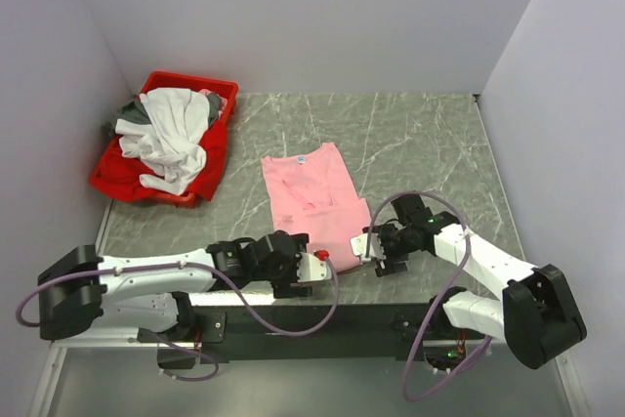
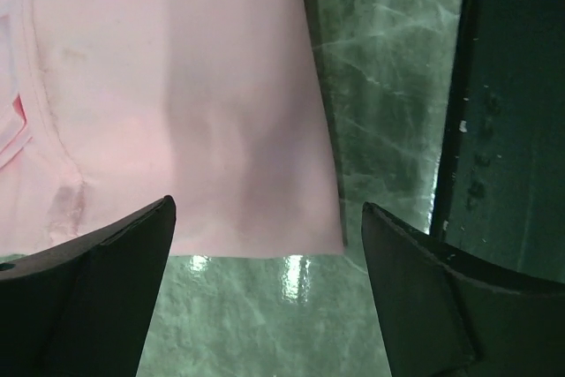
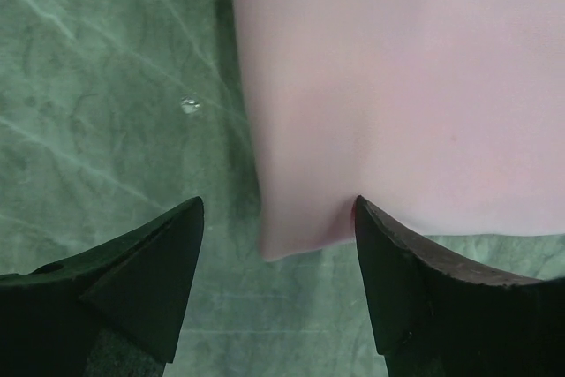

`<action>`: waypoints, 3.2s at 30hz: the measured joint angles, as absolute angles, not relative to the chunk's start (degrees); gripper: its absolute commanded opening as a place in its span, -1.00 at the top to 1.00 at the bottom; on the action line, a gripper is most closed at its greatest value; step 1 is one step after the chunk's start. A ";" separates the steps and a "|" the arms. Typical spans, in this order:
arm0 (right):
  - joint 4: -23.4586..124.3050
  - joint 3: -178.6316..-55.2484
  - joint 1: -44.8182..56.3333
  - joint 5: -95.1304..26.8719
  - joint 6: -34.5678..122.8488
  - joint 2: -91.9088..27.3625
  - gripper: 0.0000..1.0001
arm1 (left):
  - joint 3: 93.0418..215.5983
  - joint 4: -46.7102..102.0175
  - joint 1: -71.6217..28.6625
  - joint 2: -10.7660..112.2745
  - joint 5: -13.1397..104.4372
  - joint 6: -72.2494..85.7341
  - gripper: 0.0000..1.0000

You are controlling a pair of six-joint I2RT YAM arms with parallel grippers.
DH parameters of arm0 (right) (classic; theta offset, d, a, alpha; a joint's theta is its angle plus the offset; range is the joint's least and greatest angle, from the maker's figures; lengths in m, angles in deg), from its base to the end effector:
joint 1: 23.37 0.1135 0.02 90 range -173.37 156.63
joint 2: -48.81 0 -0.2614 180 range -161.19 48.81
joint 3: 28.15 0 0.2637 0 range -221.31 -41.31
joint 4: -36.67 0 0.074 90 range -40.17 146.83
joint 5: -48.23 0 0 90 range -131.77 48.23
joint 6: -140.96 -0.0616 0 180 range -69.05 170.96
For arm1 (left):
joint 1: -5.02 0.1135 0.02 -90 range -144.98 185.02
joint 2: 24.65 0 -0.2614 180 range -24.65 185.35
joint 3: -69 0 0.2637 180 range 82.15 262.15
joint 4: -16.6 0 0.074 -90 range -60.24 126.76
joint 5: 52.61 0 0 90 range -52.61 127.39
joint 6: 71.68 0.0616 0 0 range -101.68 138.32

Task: Fold and stack the t-shirts
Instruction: Fold the tshirt

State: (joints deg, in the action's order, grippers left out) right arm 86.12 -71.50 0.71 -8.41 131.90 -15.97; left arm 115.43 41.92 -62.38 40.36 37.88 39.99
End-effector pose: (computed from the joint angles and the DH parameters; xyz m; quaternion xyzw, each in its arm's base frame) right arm 0.1644 0.1106 0.1351 -0.7785 0.5371 0.1732 0.2747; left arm 0.0984 -0.2377 0.1724 0.6465 0.6547 -0.1558 0.3592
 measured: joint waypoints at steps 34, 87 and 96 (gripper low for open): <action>69.49 -67.24 6.80 -14.55 124.62 -17.54 0.24 | 114.31 33.55 -64.71 54.33 30.03 39.42 0.99; 65.75 -131.89 -0.43 -26.35 85.89 -70.59 1.00 | 145.85 11.56 -13.29 85.63 55.34 47.64 0.99; 66.08 -136.15 -0.43 -26.74 85.70 -71.15 1.00 | 148.39 14.16 -12.65 86.06 54.93 47.66 0.99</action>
